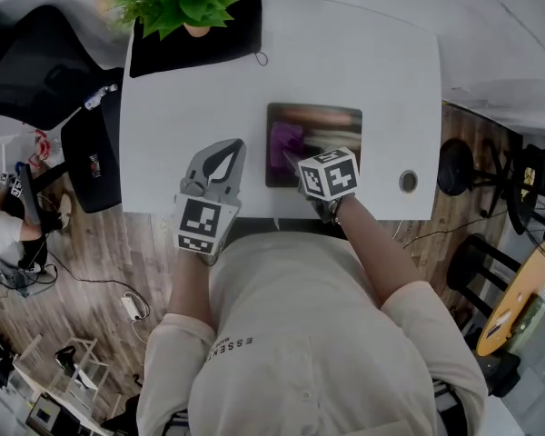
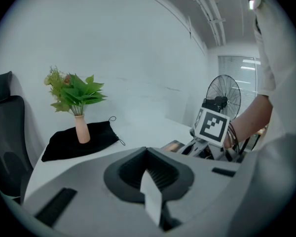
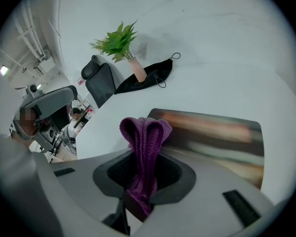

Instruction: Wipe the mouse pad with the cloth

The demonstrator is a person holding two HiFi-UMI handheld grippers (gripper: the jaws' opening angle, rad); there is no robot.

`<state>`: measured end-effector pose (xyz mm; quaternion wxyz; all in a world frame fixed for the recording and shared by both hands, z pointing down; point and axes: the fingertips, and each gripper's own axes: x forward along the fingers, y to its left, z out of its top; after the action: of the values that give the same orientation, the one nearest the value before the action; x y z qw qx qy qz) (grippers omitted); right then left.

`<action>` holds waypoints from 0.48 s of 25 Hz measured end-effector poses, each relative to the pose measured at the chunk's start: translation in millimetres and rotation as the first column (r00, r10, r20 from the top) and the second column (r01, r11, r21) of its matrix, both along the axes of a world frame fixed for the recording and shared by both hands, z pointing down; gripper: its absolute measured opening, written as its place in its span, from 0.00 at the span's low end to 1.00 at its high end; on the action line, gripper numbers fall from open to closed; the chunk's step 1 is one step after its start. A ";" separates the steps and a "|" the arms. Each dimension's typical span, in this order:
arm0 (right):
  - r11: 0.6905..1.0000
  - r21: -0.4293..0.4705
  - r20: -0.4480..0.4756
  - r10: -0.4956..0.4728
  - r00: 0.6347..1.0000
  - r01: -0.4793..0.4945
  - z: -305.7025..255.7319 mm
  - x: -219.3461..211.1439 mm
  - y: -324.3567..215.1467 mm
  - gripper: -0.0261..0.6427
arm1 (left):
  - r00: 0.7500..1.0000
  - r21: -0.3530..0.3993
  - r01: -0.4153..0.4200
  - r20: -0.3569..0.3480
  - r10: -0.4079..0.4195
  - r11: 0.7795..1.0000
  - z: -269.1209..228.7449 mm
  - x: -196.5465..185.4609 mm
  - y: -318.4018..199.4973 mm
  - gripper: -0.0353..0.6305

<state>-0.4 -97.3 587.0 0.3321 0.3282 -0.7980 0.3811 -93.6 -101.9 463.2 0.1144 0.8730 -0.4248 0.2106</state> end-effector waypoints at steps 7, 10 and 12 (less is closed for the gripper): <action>0.999 -0.009 -0.005 0.033 0.999 -0.034 0.8 33.2 0.8 0.19 | 0.999 0.012 -0.043 0.015 0.043 0.999 -2.1 26.6 -3.3 0.06; 0.999 -0.013 -0.001 0.053 0.999 -0.053 1.1 50.4 1.4 0.19 | 0.998 0.012 -0.058 0.018 0.057 0.998 -2.6 40.3 -4.7 0.06; 0.998 -0.017 0.002 0.065 0.998 -0.065 1.7 61.9 1.1 0.19 | 0.998 0.011 -0.065 0.019 0.065 0.998 -1.9 49.7 -6.1 0.06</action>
<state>61.4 -96.2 588.7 0.3211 0.3504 -0.7843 0.3988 -43.9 -108.0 461.3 0.0986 0.8851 -0.3982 0.2197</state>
